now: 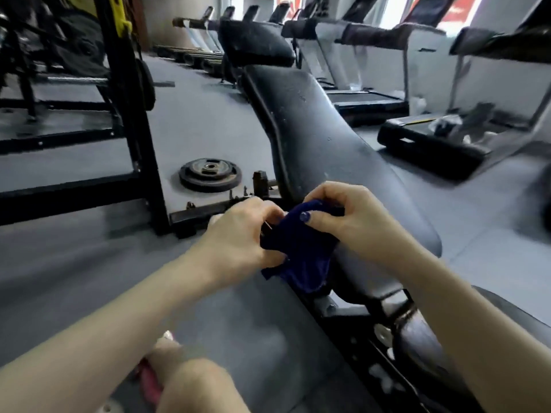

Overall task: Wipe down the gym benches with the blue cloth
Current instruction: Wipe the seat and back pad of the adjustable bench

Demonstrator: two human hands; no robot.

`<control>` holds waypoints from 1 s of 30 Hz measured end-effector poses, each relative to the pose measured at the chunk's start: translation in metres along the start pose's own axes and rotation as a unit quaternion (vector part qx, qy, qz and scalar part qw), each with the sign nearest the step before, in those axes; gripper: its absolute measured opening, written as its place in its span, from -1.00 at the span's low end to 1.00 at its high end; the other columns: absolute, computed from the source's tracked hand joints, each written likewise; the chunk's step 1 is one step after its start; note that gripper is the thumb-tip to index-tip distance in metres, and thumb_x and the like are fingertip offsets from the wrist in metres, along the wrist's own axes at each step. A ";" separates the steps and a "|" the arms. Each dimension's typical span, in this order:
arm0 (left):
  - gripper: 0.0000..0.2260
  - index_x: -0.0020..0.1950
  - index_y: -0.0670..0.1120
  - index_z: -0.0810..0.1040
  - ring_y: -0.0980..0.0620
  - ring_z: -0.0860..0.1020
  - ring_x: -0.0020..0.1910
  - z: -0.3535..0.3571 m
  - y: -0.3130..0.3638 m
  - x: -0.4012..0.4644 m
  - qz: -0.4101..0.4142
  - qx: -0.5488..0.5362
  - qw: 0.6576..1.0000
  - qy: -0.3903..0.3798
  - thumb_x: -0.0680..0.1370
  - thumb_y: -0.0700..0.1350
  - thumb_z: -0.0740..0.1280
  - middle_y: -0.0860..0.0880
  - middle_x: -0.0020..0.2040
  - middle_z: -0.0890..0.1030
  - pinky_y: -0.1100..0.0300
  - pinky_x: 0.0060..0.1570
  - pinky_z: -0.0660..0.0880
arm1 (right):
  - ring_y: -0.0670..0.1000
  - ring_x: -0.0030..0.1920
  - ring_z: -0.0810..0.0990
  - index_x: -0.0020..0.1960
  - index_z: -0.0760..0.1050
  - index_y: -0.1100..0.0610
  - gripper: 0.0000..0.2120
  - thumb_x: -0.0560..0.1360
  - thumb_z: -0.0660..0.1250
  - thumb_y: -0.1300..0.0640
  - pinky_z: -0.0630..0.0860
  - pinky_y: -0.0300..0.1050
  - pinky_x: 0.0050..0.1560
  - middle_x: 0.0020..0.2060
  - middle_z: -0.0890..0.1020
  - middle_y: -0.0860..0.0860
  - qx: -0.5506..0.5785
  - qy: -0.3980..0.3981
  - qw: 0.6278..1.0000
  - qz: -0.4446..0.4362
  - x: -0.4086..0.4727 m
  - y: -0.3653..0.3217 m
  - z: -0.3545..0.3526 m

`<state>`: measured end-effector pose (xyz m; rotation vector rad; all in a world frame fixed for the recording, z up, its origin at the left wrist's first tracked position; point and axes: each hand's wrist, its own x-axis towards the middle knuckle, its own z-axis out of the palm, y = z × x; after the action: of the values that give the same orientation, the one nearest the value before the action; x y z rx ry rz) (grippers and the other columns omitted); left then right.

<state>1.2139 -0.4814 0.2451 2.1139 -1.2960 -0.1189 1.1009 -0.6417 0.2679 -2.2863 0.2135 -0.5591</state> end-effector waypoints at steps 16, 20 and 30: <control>-0.67 -0.24 0.23 0.63 0.27 0.55 -0.15 0.111 0.173 -0.071 0.138 -0.137 0.977 -0.083 0.34 -0.24 0.53 0.12 -0.10 0.59 0.42 -0.06 0.42 | -0.13 -0.18 0.62 -0.08 0.51 -0.08 -0.85 0.48 0.44 0.13 0.56 -0.17 -0.21 -0.18 0.65 -0.10 -0.012 0.286 0.942 0.178 -0.266 0.023 -0.097; -0.70 -0.24 0.24 0.63 0.25 0.54 -0.24 0.155 0.211 -0.084 0.161 -0.168 0.965 -0.121 0.35 -0.21 0.51 0.11 -0.10 0.58 0.42 -0.15 0.42 | -0.15 0.12 0.56 -0.06 0.66 0.03 -0.77 0.59 0.26 -0.02 0.52 -0.11 0.09 0.03 0.60 -0.18 -0.019 0.299 0.938 0.176 -0.337 0.034 -0.091; -0.80 -0.16 -0.01 0.68 0.19 0.62 -0.27 0.249 0.290 -0.101 0.209 -0.265 0.909 -0.245 0.39 -0.31 0.49 0.10 -0.25 0.68 0.34 -0.20 0.52 | 0.01 -0.02 0.66 0.14 0.51 -0.09 -0.69 0.43 0.41 0.14 0.64 0.01 -0.06 -0.04 0.66 -0.13 0.076 0.489 0.848 0.192 -0.438 0.061 -0.065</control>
<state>0.8428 -0.6048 0.1887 1.3490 -1.7346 -0.7639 0.6826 -0.5877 0.1207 -1.5410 1.0444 -1.4147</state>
